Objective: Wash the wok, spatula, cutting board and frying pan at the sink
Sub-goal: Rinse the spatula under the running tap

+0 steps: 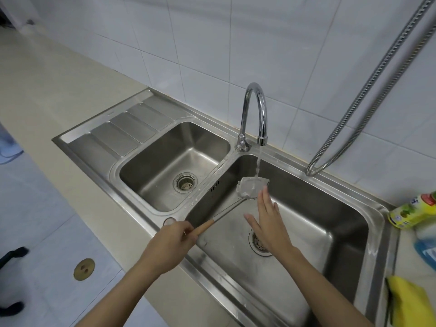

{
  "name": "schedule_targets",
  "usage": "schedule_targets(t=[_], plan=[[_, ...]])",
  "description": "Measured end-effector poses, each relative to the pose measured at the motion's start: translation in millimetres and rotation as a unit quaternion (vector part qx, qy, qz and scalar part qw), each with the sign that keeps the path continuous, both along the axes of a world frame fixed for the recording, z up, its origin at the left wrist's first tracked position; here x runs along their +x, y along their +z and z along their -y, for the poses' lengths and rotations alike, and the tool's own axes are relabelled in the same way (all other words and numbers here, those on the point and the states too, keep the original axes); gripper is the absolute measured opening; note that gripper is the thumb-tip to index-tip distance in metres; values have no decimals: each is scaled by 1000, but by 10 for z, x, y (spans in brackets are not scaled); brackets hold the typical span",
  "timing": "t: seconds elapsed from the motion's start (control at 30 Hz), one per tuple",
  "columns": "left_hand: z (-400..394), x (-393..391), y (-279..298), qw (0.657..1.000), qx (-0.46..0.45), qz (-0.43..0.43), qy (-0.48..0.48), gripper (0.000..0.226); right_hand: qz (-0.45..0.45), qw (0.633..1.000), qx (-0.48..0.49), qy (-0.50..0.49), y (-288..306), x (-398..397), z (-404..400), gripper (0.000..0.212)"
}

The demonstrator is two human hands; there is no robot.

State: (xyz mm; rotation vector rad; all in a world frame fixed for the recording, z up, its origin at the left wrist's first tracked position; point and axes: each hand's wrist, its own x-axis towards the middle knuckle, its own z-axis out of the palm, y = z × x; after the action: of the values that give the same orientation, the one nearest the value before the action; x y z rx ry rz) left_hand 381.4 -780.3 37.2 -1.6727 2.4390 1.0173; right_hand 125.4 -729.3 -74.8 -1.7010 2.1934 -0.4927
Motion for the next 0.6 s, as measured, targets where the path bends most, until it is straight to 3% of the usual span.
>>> schedule_targets(t=[0.1,0.17,0.23,0.33,0.6], plan=[[-20,-18,40,994,96,-45,0,19,194,979,-35,-50,118,47,65,81],[-12,9,38,989,134,-67,17,20,342,932,-44,-110,175,59,141,75],[6,62,29,984,155,-78,29,19,419,892,-67,-152,183,-3,235,55],[68,156,0,985,150,-73,31,18,380,909,-80,-151,218,-258,402,34],[260,239,-140,999,0,50,-14,9,214,971,-90,-61,679,-877,1304,30]])
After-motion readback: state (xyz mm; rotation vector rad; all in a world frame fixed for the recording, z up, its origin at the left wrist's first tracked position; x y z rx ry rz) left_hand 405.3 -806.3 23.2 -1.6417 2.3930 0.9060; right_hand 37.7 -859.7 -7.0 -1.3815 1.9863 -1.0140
